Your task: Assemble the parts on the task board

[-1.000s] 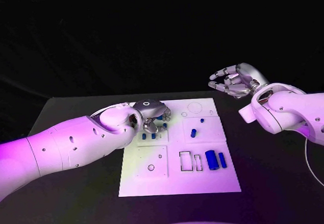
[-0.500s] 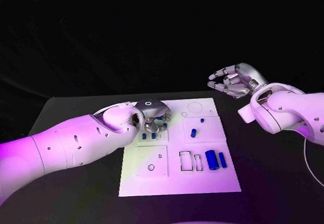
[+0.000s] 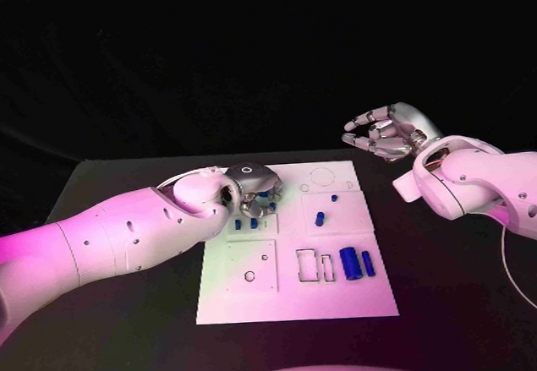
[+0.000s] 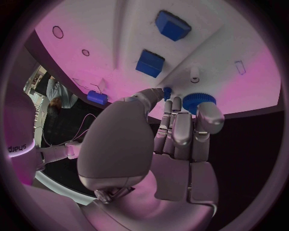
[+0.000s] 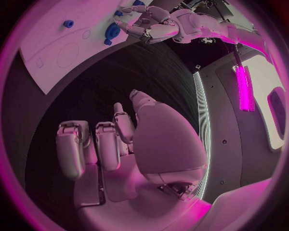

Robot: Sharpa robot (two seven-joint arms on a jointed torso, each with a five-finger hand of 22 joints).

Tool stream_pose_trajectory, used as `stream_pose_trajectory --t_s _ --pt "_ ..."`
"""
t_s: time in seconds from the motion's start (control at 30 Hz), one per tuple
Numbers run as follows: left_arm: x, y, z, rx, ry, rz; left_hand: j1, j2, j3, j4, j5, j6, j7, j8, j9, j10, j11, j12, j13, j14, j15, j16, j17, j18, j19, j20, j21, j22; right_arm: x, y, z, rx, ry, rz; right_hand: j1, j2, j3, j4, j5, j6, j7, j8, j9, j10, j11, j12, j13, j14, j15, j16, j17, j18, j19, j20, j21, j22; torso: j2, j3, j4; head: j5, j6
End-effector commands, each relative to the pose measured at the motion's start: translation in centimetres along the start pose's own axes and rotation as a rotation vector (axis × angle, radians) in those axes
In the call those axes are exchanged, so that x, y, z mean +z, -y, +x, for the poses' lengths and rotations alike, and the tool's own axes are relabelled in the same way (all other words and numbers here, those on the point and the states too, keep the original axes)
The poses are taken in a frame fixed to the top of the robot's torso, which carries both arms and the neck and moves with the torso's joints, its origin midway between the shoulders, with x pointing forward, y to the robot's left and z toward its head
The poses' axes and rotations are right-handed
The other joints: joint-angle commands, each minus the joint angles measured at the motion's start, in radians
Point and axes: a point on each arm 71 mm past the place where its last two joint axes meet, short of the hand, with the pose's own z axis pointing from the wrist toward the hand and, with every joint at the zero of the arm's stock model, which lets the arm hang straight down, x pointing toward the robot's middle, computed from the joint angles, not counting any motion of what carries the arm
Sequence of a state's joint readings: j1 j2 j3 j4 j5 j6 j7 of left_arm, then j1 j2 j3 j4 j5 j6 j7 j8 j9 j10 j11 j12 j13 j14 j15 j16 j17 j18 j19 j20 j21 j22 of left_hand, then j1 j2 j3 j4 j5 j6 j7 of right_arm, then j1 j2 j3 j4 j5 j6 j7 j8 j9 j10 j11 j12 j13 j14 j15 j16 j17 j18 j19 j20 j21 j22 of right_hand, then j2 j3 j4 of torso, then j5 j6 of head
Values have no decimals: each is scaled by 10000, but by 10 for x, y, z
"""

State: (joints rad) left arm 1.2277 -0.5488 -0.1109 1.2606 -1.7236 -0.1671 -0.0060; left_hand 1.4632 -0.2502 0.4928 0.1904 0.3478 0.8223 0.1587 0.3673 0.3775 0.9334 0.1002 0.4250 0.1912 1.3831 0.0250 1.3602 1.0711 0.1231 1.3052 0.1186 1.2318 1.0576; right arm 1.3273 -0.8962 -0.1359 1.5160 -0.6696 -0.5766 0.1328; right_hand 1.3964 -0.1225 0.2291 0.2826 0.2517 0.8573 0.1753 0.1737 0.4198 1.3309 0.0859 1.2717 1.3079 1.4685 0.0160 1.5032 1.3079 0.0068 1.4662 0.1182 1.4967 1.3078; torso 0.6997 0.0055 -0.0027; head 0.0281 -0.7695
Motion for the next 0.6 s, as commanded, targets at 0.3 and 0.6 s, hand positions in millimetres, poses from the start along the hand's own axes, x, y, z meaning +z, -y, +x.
stream_pose_trajectory --t_s 0.3,0.6 --pt "2 -1 4 53 -564 -175 126 41 101 -62 -96 162 -16 -90 -41 215 -6 -51 -54 132 -17 120 57 -160 174 -18 207 240 0 -1 1 -11 -91 -115 -53 40 73 10 47 -9 -41 73 -16 -42 -16 -29 92 669 -69 -26 1354 141 594 -40 -23 2130 -9 8 2 -13 -34" --pt "4 4 3 -55 -526 76 111 73 141 -95 -114 200 -40 -161 -95 432 -69 -62 -99 162 -64 164 46 -188 241 -35 335 399 0 -2 1 -13 -102 -125 -53 40 80 9 47 -6 -42 76 -16 -36 -17 -25 94 670 -70 -25 1356 142 593 -41 -26 2128 -4 2 3 -15 -45"
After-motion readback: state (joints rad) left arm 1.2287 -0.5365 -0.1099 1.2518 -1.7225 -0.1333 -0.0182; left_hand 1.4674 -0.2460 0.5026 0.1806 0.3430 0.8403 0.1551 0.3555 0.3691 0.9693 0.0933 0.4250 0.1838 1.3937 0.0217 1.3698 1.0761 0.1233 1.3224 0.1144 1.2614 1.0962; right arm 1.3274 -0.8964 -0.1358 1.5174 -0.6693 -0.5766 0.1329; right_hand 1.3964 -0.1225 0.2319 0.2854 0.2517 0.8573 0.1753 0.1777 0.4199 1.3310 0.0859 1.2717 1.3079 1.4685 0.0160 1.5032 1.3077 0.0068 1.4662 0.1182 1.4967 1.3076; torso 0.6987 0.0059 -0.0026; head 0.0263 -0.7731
